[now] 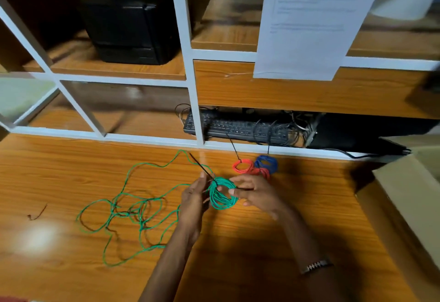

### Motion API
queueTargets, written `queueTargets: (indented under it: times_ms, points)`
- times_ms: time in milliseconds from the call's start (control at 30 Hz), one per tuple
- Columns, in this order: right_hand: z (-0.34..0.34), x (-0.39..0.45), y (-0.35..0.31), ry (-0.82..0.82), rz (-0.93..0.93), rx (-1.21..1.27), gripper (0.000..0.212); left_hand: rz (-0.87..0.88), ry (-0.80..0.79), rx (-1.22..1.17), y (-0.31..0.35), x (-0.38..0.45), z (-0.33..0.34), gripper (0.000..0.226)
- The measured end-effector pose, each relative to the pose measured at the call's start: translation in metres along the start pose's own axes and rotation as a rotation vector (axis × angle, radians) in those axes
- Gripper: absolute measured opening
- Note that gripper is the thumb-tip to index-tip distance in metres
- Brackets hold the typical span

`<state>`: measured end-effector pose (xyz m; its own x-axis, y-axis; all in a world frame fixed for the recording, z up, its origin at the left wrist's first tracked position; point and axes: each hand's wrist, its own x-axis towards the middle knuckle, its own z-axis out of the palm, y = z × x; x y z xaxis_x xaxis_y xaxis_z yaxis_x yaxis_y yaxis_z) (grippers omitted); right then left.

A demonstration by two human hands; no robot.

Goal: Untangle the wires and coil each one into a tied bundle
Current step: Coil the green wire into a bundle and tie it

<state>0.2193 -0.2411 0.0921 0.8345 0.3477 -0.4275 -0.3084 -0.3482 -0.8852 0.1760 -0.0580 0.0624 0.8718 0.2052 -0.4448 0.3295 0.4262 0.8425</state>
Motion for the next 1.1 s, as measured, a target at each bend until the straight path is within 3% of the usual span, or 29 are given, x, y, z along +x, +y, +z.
queueTargets:
  times_ms: [67, 133, 367, 500, 833, 1100]
  points:
    - [-0.011, -0.002, 0.005, -0.005, -0.021, -0.001, 0.035, -0.102, 0.001, -0.047, -0.003, -0.001, 0.007, 0.041]
    - [-0.017, -0.002, 0.008, -0.023, -0.044, 0.008, 0.036, -0.142, 0.009, -0.077, -0.005, -0.002, 0.010, 0.029]
    - [-0.021, 0.011, 0.007, -0.061, -0.066, 0.080, 0.034, -0.108, -0.030, -0.001, -0.002, -0.006, 0.001, 0.049]
    - [-0.009, 0.019, 0.004, -0.111, -0.063, 0.101, 0.035, -0.007, 0.070, 0.079, 0.001, -0.009, -0.005, 0.025]
    - [0.017, 0.030, -0.010, -0.202, -0.061, 0.081, 0.036, 0.351, 0.301, 0.620, -0.005, -0.004, -0.025, 0.024]
    - [-0.007, 0.038, 0.013, 0.031, 0.002, 0.100, 0.035, 0.184, 0.114, 0.367, -0.003, -0.002, -0.025, 0.060]
